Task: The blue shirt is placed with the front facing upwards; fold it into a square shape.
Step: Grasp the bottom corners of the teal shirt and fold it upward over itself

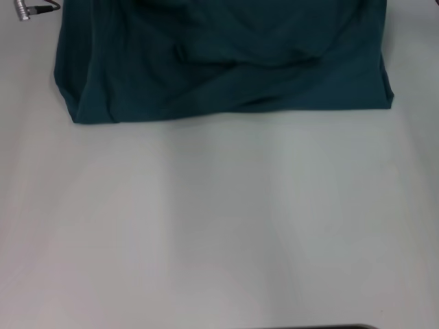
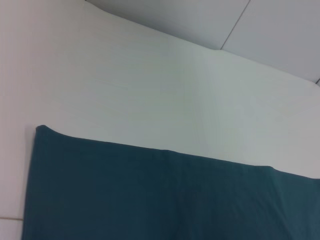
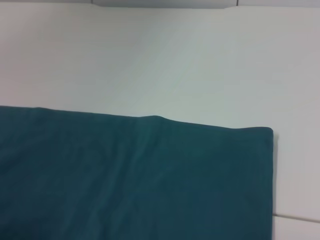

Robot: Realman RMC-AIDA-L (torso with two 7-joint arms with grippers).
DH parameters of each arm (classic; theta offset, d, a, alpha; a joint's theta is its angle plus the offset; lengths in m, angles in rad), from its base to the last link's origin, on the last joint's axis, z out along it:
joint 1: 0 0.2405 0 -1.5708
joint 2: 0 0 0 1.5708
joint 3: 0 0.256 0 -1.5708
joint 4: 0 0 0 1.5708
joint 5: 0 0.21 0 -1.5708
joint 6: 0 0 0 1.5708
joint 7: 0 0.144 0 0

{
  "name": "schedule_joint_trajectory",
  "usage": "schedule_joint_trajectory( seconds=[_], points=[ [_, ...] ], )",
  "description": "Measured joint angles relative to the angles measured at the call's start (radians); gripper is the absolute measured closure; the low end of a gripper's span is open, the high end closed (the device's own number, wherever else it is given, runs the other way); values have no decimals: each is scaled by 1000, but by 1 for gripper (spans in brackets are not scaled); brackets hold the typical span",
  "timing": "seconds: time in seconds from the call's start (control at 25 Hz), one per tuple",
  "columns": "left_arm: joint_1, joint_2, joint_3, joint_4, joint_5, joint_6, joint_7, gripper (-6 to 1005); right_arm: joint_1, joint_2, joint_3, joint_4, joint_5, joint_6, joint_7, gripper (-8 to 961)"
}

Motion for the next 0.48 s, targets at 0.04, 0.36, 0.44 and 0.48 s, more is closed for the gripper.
schedule_joint_trajectory(
  seconds=[0.04,0.36,0.44,0.48],
  points=[
    [0,-1,0,0,0,-4,0,937,0,1,-2,1,-8,5,0,944],
    [1,-2,2,0,4,-8,-2,916,13,9,-9,2,-31,18,-1,945],
    [2,-2,2,-2,3,-10,-2,911,15,9,-9,1,-32,18,-1,945],
    [3,-2,2,-4,1,-11,-3,909,15,9,-9,-1,-32,18,-1,945]
  ],
)
